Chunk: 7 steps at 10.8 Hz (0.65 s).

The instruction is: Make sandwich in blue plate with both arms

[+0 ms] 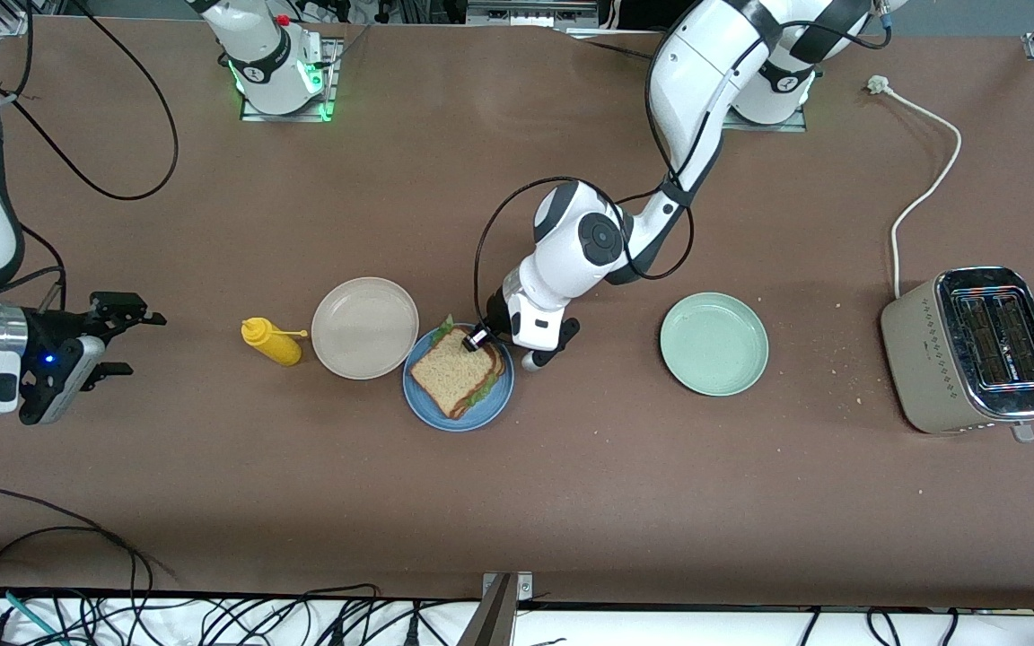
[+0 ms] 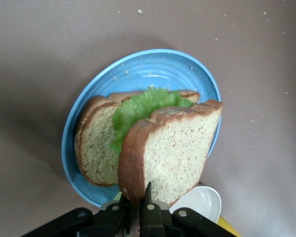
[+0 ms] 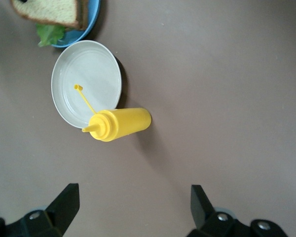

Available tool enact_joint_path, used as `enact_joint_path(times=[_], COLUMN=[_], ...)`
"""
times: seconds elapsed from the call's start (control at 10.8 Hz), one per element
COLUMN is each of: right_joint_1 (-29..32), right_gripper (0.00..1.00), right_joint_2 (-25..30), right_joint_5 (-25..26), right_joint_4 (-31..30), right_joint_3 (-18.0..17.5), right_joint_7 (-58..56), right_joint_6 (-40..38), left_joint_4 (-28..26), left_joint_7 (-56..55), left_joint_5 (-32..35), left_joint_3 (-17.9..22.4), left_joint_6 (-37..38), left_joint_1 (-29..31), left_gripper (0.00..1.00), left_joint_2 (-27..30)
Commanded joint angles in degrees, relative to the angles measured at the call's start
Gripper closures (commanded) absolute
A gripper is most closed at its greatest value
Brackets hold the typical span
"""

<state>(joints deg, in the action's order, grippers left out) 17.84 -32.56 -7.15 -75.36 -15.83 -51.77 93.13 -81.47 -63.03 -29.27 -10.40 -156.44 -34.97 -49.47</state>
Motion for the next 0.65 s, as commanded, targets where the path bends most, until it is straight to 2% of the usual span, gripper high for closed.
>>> enact_joint_path(times=[0.0,0.18,0.28,0.46,0.55], right_joint_1=[-4.2,-8.1,-10.5,-14.0,-14.8], right_gripper=[0.00,0.00,0.00,0.00,0.00], right_joint_2=[7.5,10.3,12.6,16.1,17.8], right_joint_5=[-0.1,-0.2,0.9,4.1,7.6], right_joint_4=[-8.0,-9.1,-10.4,-13.1,-13.3], right_joint_3=[3.7,5.4,7.0,9.7,10.4], right_joint_7=[17.4,26.8,31.9,42.5,44.2], right_joint_6=[1.3,1.6,2.8,7.4,9.8], left_joint_4=[-1.5,-1.5,-1.5,-1.5,-1.6], left_joint_7=[-1.0,-1.7,-1.7,-1.7,-1.7], left_joint_5=[-1.6,-1.6,-1.5,-1.3,-1.1], left_joint_3=[0.8,0.8,0.8,1.0,1.0], left_joint_6=[1.0,1.0,1.0,1.0,1.0], left_joint_1=[-1.5,-1.5,-1.5,-1.2,-1.0], left_gripper=[0.92,0.48,0.31,0.21,0.14], left_joint_2=[0.8,0.8,0.8,0.7,0.7])
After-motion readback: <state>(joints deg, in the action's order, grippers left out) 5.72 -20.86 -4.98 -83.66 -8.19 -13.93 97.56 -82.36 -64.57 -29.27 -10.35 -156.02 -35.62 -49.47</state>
